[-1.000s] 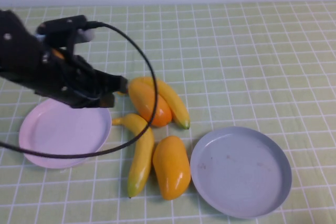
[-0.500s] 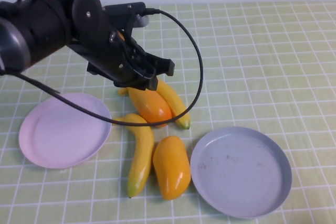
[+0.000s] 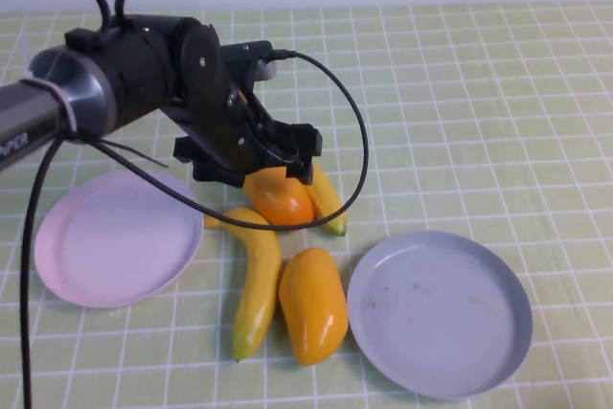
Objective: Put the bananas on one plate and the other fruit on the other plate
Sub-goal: Put one type of fruit in the left plate
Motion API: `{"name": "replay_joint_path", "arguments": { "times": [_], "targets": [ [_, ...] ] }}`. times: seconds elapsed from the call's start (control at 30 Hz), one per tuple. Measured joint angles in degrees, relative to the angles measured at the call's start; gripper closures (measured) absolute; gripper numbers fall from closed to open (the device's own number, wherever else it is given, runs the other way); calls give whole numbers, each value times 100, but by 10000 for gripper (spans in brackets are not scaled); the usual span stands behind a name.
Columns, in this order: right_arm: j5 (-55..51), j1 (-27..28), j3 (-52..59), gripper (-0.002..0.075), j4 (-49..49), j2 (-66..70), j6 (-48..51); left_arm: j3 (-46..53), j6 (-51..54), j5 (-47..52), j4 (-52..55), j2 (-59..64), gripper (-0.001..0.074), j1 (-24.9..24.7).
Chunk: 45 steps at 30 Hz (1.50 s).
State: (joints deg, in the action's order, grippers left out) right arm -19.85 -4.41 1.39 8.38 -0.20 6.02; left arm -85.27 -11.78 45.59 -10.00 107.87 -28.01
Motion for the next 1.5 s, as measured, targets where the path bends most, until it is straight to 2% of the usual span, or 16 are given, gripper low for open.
{"name": "replay_joint_path", "arguments": {
  "times": [0.27,0.67,0.77,0.87,1.0,1.13,1.3,1.5],
  "targets": [
    [0,0,0,743,0,0,0,-22,-537,-102,309,260,73,66],
    [0,0,0,743,0,0,0,-22,-531,-451,-63,704,75,207],
    [0,0,0,743,0,0,0,-22,-516,-451,-63,725,115,207],
    [0,0,0,743,0,0,0,-22,-509,-451,-80,725,204,207],
    [0,0,0,743,0,0,0,-35,-416,-390,-93,714,204,207],
    [0,0,0,743,0,0,0,-35,227,-299,-93,534,204,207],
    [0,0,0,743,0,0,0,-35,863,83,-78,-153,204,207],
    [0,0,0,743,0,0,0,-35,1087,1412,690,-965,204,207]
  ]
}}
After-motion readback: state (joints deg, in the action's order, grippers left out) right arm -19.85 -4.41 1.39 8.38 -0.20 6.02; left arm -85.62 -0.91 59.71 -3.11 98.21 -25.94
